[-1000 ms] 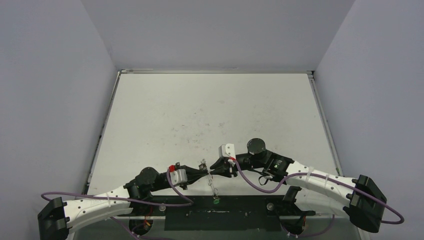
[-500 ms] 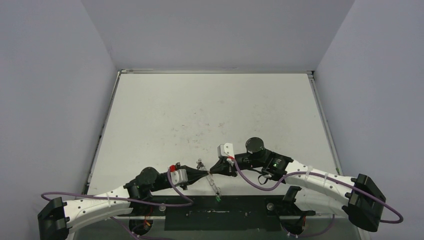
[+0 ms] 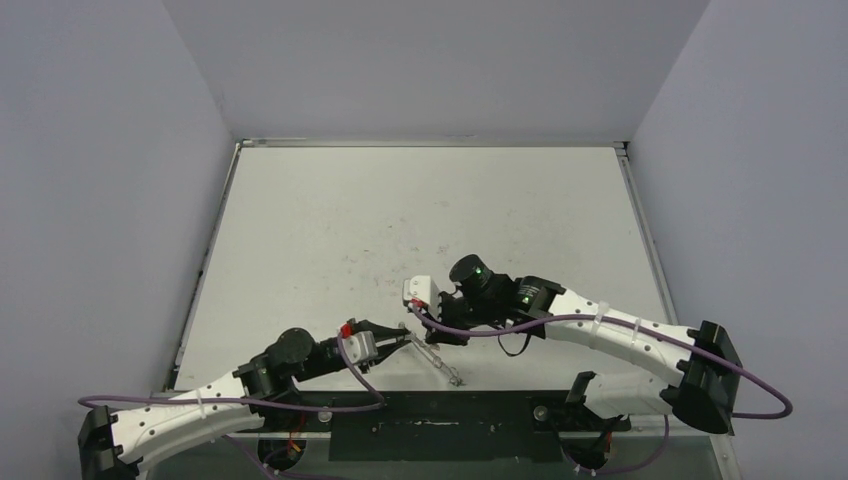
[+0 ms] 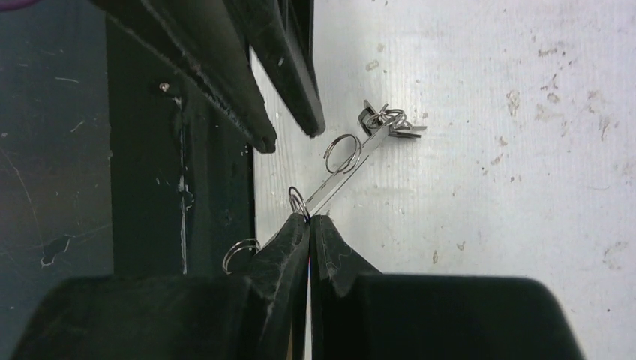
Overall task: Put the keys on the keyring
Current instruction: Adjust the key on the keyring.
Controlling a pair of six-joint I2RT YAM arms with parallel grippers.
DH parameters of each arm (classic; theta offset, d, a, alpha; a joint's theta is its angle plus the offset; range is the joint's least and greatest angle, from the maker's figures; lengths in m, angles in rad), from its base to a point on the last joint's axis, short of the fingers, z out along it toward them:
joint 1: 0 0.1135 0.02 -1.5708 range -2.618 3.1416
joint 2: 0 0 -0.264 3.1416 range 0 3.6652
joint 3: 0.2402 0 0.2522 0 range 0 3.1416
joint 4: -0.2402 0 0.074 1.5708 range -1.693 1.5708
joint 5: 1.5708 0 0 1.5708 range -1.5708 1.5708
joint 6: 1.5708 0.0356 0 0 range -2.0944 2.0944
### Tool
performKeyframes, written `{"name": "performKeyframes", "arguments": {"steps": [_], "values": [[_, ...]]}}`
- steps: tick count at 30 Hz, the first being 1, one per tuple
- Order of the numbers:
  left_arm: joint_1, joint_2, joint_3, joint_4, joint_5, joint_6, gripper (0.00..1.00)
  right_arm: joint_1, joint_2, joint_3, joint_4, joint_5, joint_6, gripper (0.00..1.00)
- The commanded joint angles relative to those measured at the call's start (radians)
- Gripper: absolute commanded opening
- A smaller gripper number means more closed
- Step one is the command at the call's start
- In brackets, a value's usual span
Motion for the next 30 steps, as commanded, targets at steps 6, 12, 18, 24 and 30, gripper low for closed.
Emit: {"name": "performKeyframes", "arguments": {"steps": [6, 12, 18, 24, 30], "values": [[-0.003, 0.144, 0.063, 0.008, 0.055, 0.012, 0.18, 0.083, 0.174, 0.259, -0.258, 0.207, 0.073, 0.0], [-0.003, 0.215, 0.056, 0.072, 0.057, -0.005, 0.18, 0.104, 0.185, 0.284, -0.231, 0.221, 0.087, 0.0], [-0.003, 0.225, 0.044, 0.126, 0.054, -0.022, 0.21, 0.109, 0.187, 0.281, -0.229, 0.218, 0.088, 0.0], [-0.003, 0.244, 0.033, 0.162, 0.063, -0.041, 0.21, 0.111, 0.182, 0.276, -0.215, 0.214, 0.093, 0.0], [-0.003, 0.276, 0.035, 0.192, 0.07, -0.056, 0.17, 0.111, 0.177, 0.263, -0.187, 0.197, 0.104, 0.0]]}}
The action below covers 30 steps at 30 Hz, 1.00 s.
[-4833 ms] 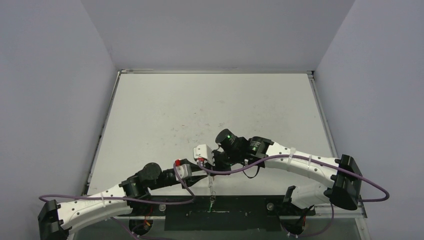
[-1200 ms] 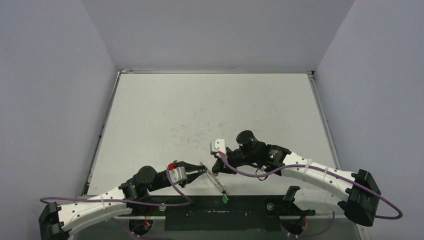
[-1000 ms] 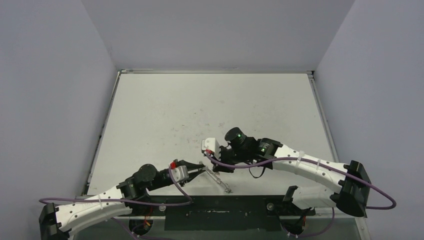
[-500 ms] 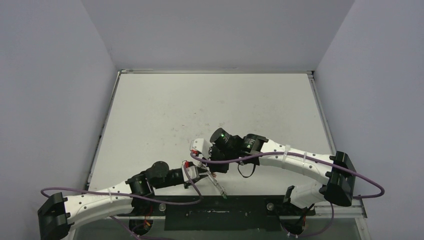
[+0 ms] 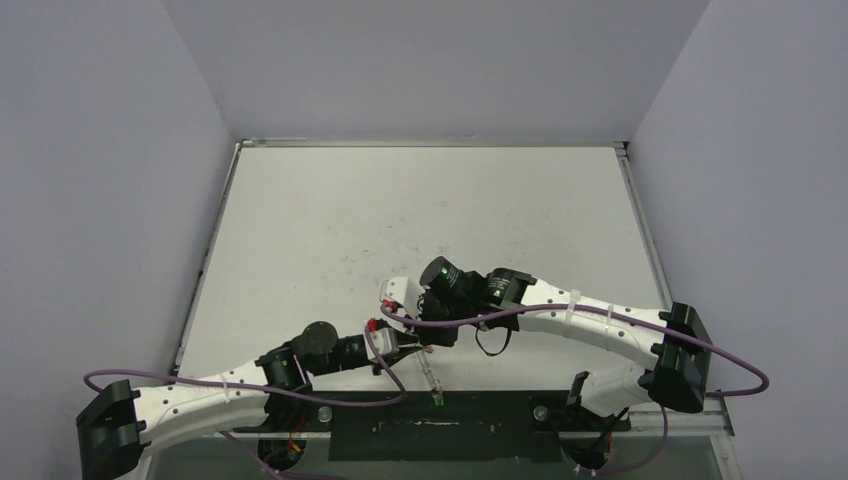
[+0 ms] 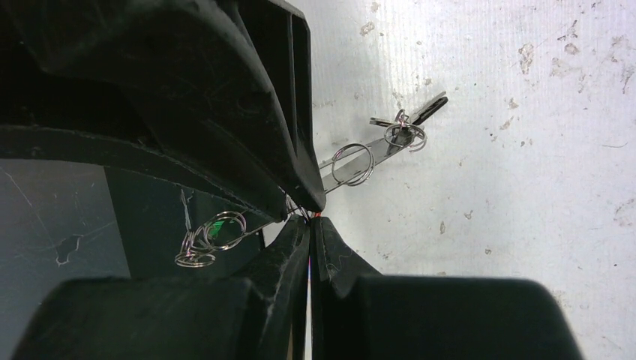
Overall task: Put the keys on the keyring
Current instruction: Adjust the key on the keyring.
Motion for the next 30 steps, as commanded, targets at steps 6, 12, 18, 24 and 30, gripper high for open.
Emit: {"name": "performKeyframes", "arguments": {"steps": [6, 12, 18, 24, 30], "values": [[-0.003, 0.033, 0.026, 0.076, 0.023, -0.019, 0.04, 0.006, -0.017, 0.022, 0.067, -0.006, 0.03, 0.0], [-0.003, 0.019, 0.023, 0.051, 0.022, -0.011, 0.0, 0.003, -0.037, 0.003, 0.092, -0.001, 0.03, 0.0], [-0.003, -0.026, 0.005, 0.052, -0.001, -0.012, 0.0, -0.039, -0.074, -0.048, 0.16, -0.026, 0.035, 0.11], [-0.003, -0.086, -0.048, 0.145, -0.02, -0.018, 0.0, -0.155, -0.178, -0.188, 0.352, -0.226, 0.063, 0.41], [-0.003, -0.132, -0.104, 0.268, -0.018, -0.018, 0.0, -0.169, -0.284, -0.331, 0.556, -0.342, 0.019, 0.48]]}}
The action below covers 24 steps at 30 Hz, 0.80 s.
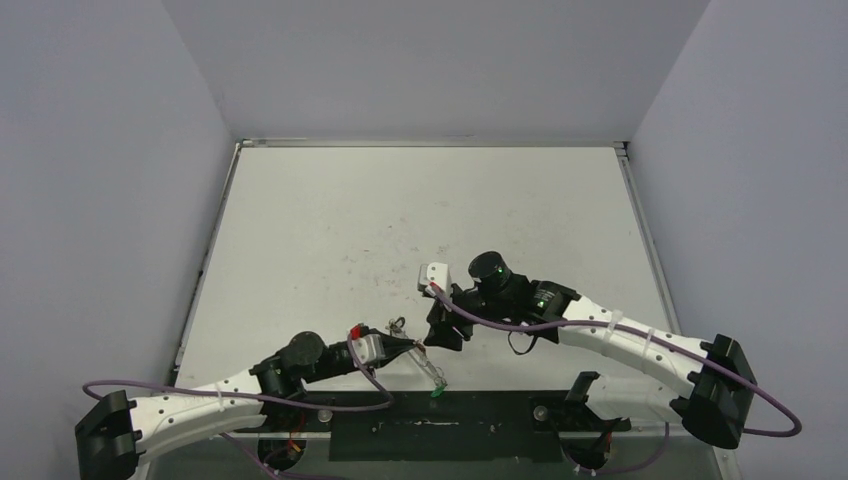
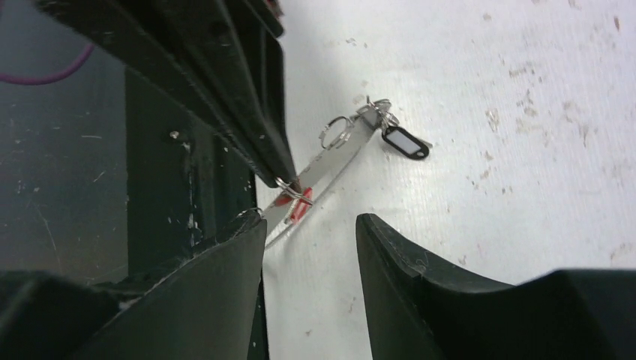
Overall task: Put the keys on the keyring
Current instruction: Adjust the key on the keyring.
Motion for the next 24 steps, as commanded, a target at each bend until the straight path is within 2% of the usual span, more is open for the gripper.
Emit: {"name": "performKeyframes", "arguments": {"steps": [1, 10, 16, 20, 24], "values": [[-0.003, -0.04, -0.013, 0.183, -0.004, -0.004, 0.0, -0.004, -0.073, -0.076, 0.25, -0.138, -0.028, 0.49], [-0.003, -0.052, -0.011, 0.181, 0.007, -0.004, 0.0, -0.012, -0.073, -0.196, 0.426, -0.195, -0.098, 0.45], [-0.003, -0.047, -0.011, 0.181, 0.012, -0.008, 0.0, -0.022, -0.075, -0.251, 0.543, -0.217, -0.109, 0.37], [-0.003, -0.047, -0.009, 0.181, 0.012, -0.008, 0.0, -0.024, -0.066, -0.267, 0.569, -0.233, -0.117, 0.27], [-0.003, -0.049, -0.005, 0.173, 0.012, -0.009, 0.0, -0.024, -0.064, -0.27, 0.57, -0.242, -0.122, 0.27]]}}
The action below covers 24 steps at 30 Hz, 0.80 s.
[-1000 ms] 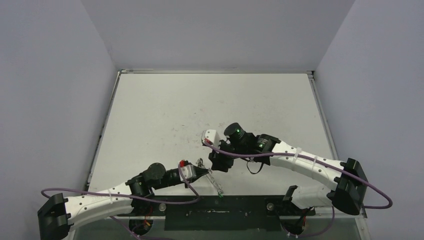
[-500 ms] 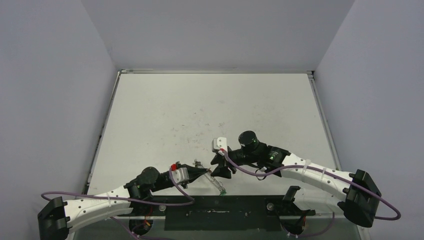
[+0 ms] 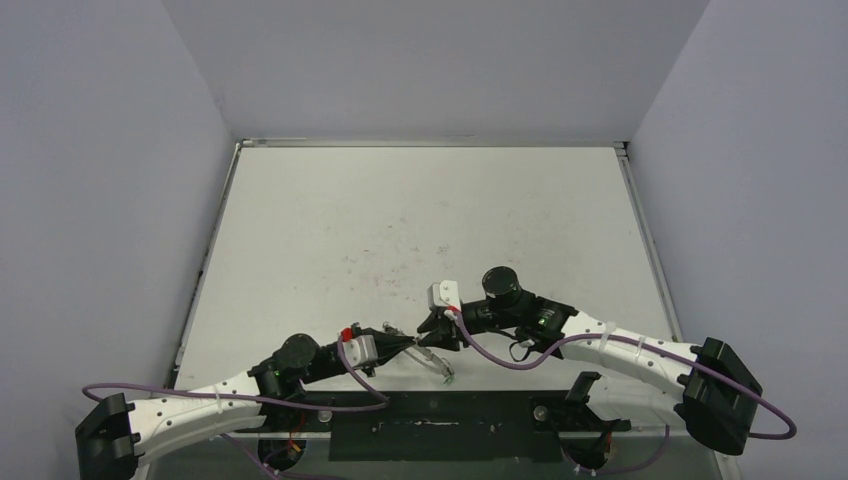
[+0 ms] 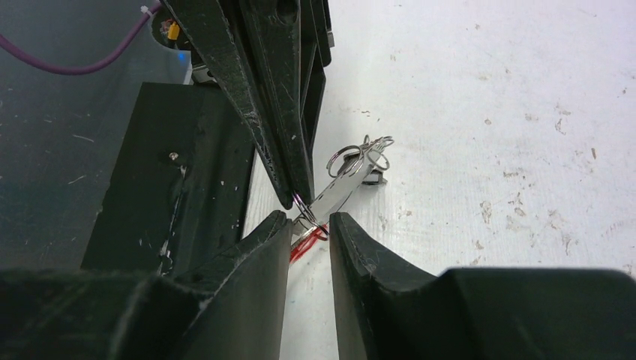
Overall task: Put the keys on the keyring
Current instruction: Adjust the key on the keyring.
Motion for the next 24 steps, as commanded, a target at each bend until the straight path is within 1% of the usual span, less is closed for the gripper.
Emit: {"name": "performKeyframes", "arguments": {"steps": [1, 3, 4, 5, 6, 8, 14, 16, 17, 21, 24], "values": [[-0.003, -0.009, 0.025, 0.084, 0.012, -0.011, 0.0, -0.006, 0.0, -0.008, 0.1, -0.051, -0.027, 0.27], [-0.003, -0.009, 0.026, 0.082, 0.013, -0.012, 0.0, -0.006, -0.001, -0.011, 0.105, -0.054, -0.028, 0.27], [-0.003, -0.009, 0.025, 0.082, 0.013, -0.014, 0.0, -0.007, -0.001, -0.012, 0.108, -0.058, -0.03, 0.24], [-0.003, -0.009, 0.025, 0.082, 0.013, -0.015, 0.0, -0.006, 0.001, -0.013, 0.108, -0.058, -0.032, 0.16], [-0.003, -0.009, 0.025, 0.081, 0.013, -0.014, 0.0, -0.007, 0.003, -0.012, 0.107, -0.06, -0.034, 0.1], [-0.003, -0.008, 0.025, 0.081, 0.012, -0.015, 0.0, -0.007, 0.007, -0.008, 0.095, -0.06, -0.041, 0.01], [-0.003, -0.018, 0.024, 0.065, -0.001, -0.014, 0.0, -0.008, 0.001, 0.007, 0.046, -0.046, -0.045, 0.0], [-0.003, -0.024, 0.029, 0.048, -0.015, -0.014, 0.0, -0.007, -0.002, 0.033, -0.019, -0.022, -0.046, 0.0], [-0.003, -0.029, 0.034, 0.028, -0.024, -0.013, 0.02, -0.005, 0.0, 0.053, -0.064, -0.009, -0.053, 0.0], [-0.003, -0.056, 0.068, -0.103, -0.074, 0.001, 0.15, 0.006, 0.028, 0.163, -0.283, 0.069, -0.082, 0.0], [-0.003, -0.076, 0.092, -0.192, -0.102, 0.02, 0.19, 0.03, 0.075, 0.266, -0.458, 0.139, -0.08, 0.0]]}}
